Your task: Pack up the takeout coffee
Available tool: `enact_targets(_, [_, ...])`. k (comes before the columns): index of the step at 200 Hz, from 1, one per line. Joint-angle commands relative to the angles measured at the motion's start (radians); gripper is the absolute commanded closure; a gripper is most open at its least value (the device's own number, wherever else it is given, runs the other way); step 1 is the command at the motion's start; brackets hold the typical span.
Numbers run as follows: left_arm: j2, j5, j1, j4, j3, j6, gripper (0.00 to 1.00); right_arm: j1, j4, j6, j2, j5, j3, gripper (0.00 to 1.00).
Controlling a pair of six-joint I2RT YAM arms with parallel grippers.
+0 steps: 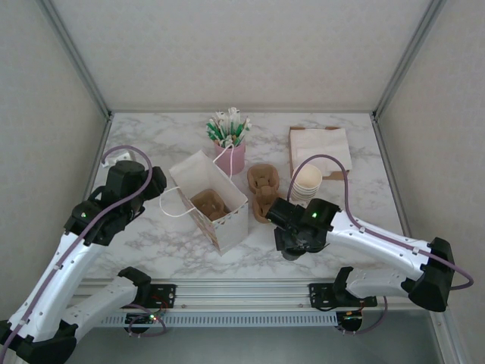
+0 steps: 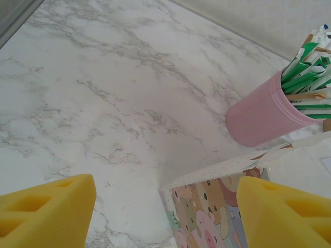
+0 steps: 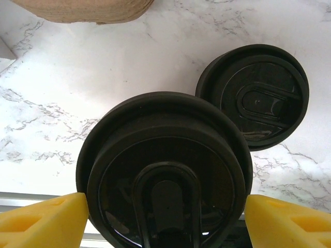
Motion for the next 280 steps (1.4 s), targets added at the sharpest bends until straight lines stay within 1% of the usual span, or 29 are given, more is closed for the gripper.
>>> enact_targets(1, [0.004,-0.010,0.010,-0.019,-0.001,-0.014,0.27,-0.013,0.012,-0.014,0.005,0.019,-0.024,0.21])
enact_targets(78, [0.010,-0.002,0.010,-0.017,0.002,-0.017,0.27,-0.028,0.050,-0.016,0.004,0.010,-0.073,0.25])
enact_targets(125, [0.006,-0.001,0.010,-0.018,-0.001,-0.020,0.27,-0.029,0.054,-0.010,0.009,0.010,-0.101,0.25])
enact_targets(178, [-0.012,-0.001,0.010,-0.030,-0.005,-0.023,0.27,-0.028,0.062,-0.008,0.012,0.005,-0.120,0.32])
enact_targets(201, [-0.018,-0.004,0.010,-0.032,-0.008,-0.023,0.27,-0.028,0.069,-0.004,0.013,0.001,-0.129,0.33])
enact_targets(280, [-0.014,-0.016,0.010,-0.031,-0.002,-0.022,0.27,-0.029,0.008,-0.047,-0.015,-0.005,-0.011,0.35])
